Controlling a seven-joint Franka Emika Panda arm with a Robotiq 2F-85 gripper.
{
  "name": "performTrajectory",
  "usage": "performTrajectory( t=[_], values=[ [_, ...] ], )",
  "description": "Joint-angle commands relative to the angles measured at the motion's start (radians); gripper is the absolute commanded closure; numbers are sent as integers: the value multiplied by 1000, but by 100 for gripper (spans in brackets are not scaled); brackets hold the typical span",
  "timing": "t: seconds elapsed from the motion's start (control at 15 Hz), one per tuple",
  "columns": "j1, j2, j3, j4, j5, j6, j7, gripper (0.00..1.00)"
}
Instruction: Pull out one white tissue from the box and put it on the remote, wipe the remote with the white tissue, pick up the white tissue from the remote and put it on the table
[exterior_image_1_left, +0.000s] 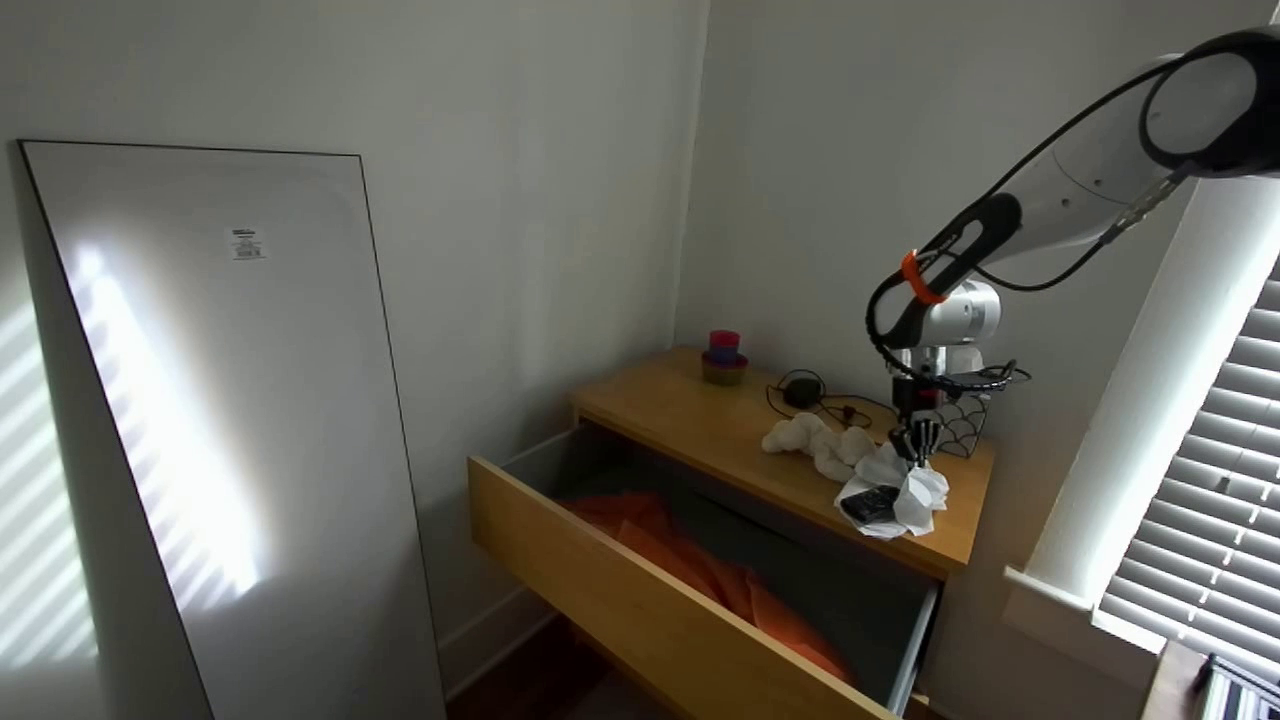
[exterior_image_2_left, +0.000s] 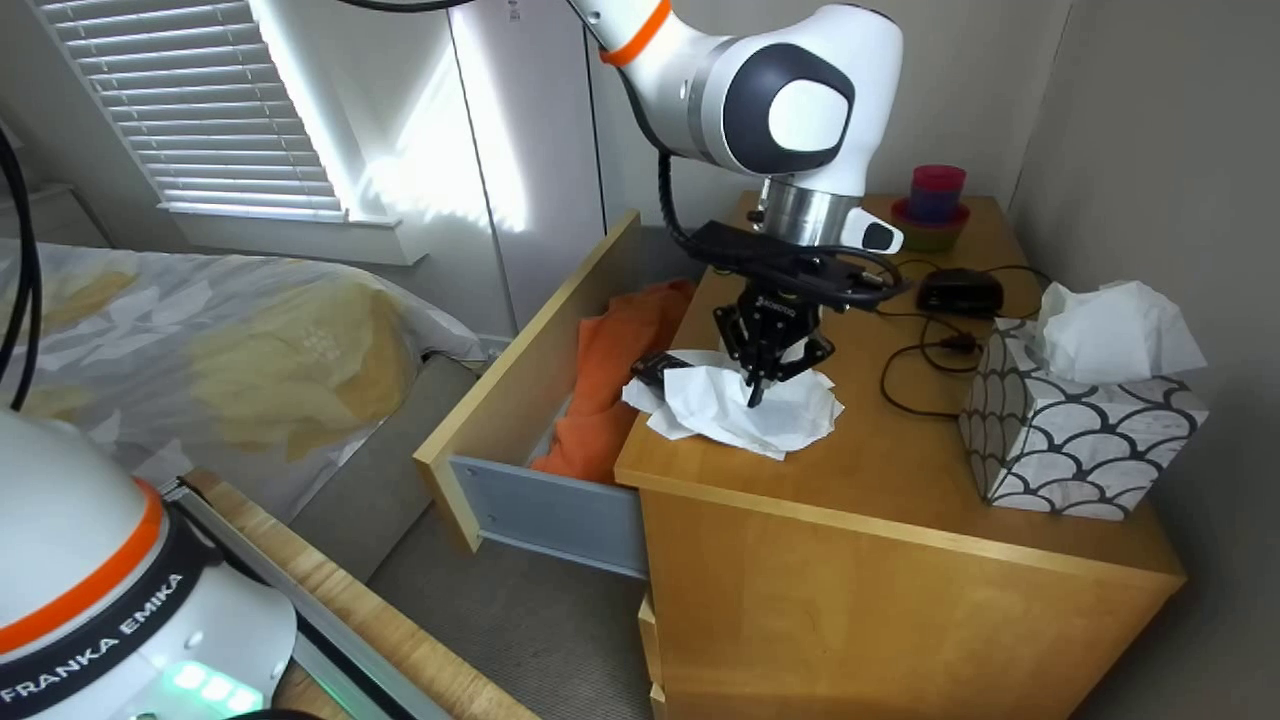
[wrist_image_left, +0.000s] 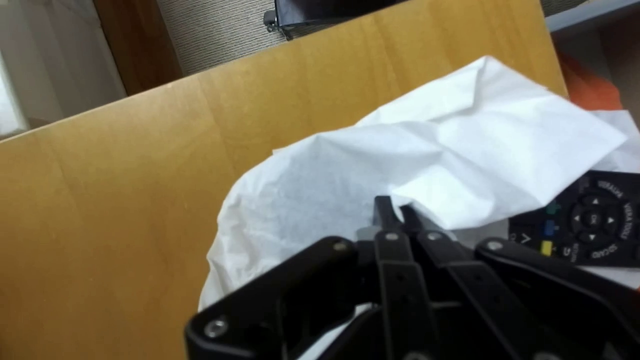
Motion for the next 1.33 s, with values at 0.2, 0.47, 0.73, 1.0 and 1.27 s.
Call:
performTrajectory(
  t=[0.2,0.47,0.73,1.0,1.27],
  values=[
    [-34,9,-26,22,6,-4,5,100],
    [-45,15,-31,37,6,-7,3,100],
    [-34,26,-15,44,6,-9,1,100],
    [-9,39,5,41,-3,-10,13,100],
    [15,16,14,11,-4,10,22,100]
  ],
)
